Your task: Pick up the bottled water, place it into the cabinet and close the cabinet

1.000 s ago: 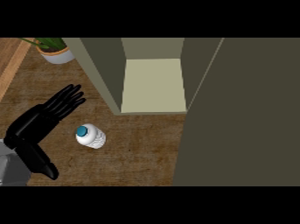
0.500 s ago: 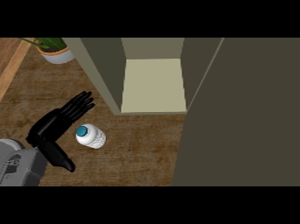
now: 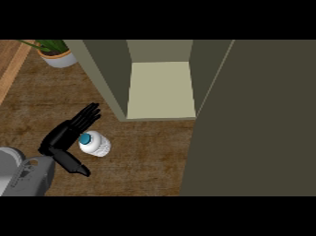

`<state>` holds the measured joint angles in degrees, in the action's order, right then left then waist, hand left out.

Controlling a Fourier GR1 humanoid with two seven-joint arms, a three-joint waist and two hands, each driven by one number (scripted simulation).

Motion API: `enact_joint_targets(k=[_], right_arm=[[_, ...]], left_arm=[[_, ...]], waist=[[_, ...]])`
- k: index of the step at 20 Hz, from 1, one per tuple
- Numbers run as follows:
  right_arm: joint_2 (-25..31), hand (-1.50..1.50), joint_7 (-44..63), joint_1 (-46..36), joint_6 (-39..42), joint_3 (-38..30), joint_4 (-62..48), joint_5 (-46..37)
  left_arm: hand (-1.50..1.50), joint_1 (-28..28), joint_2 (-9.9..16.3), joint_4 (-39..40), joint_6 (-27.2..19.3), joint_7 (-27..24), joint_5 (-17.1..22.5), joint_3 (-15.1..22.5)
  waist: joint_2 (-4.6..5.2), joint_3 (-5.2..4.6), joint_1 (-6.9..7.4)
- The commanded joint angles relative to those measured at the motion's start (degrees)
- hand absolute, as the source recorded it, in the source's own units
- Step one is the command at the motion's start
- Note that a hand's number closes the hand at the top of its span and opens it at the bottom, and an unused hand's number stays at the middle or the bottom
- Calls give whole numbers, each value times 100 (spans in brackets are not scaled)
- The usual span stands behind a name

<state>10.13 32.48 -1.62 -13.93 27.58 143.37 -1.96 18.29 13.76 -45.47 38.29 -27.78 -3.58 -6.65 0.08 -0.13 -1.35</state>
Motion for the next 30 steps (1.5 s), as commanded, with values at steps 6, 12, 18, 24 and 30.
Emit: enact_joint_targets(k=[6, 12, 18, 24, 30], right_arm=[[156, -150, 359, -47, -106, -107, 780, -253], [203, -150, -14, 288, -150, 286, 683, -436], [399, -150, -247, 451, -114, -103, 655, -143], [497, -150, -143, 511, -167, -235, 873, -23], [454, -150, -395, 628, -192, -108, 653, -65]], left_arm=[[-150, 483, 188, 1665, 108, -1564, -546, 226], [-150, 707, -8, 2219, 73, -1824, -464, 244], [-150, 990, -208, 2531, -36, -1886, -396, 253], [-150, 1018, -140, 2734, 221, -1979, -305, 254], [150, 1034, -444, 2803, 602, -1697, -192, 368]], waist=[[22, -6, -57], [16, -8, -108], [27, -2, -118], [22, -3, -88], [3, -1, -63]])
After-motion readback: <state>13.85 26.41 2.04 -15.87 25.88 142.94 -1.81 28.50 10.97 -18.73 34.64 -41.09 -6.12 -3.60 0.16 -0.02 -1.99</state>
